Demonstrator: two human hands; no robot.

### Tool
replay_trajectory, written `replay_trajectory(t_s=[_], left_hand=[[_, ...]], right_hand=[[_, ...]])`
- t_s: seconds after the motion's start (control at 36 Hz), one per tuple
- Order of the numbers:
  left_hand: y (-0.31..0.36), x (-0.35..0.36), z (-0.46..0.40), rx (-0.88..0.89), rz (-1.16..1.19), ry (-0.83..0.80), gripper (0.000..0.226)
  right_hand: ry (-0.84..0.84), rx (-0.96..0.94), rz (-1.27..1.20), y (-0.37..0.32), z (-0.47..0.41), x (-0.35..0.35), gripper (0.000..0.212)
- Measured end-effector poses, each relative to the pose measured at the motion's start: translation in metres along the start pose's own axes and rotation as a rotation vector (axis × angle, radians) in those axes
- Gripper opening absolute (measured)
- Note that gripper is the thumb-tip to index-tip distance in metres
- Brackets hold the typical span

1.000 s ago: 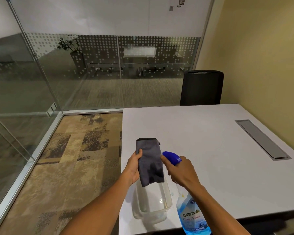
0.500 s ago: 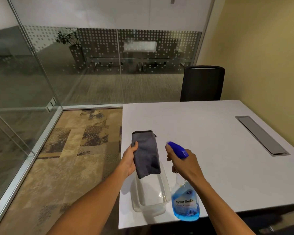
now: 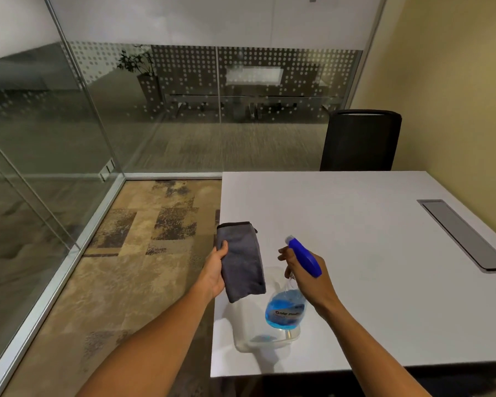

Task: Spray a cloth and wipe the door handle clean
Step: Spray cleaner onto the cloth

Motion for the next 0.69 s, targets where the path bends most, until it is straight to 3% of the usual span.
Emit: replay_trajectory(t_s=[0.14, 0.36, 0.56, 0.69], left_hand=[[0.003, -0.015, 0.011, 0.011, 0.026, 0.061, 0.048], [0.0, -0.025, 0.033, 0.034, 0.074, 0.109, 0.048], [-0.007, -0.036, 0.053, 0.062, 0.083, 0.179, 0.045], [-0.012, -0.037, 0.066, 0.075, 0.071, 0.211, 0.046]], right_hand=[[-0.141, 0.053, -0.057, 0.026, 0.001, 0.02, 0.039], [-0.154, 0.106, -0.069, 0.064, 0.001, 0.024, 0.057], [-0.23, 0.142, -0.063, 0.09, 0.012, 0.034, 0.033], [-0.275, 0.124, -0.046, 0.091, 0.013, 0.039, 0.029]])
Point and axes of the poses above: each hand's wrist, its own z-axis away from the middle knuckle, its own x-axis out of the palm, y = z × x, the point moved 10 cm from there along -z, towards the middle knuckle, and after that the axes turned 6 degrees about -z, right-handed, at the moved point
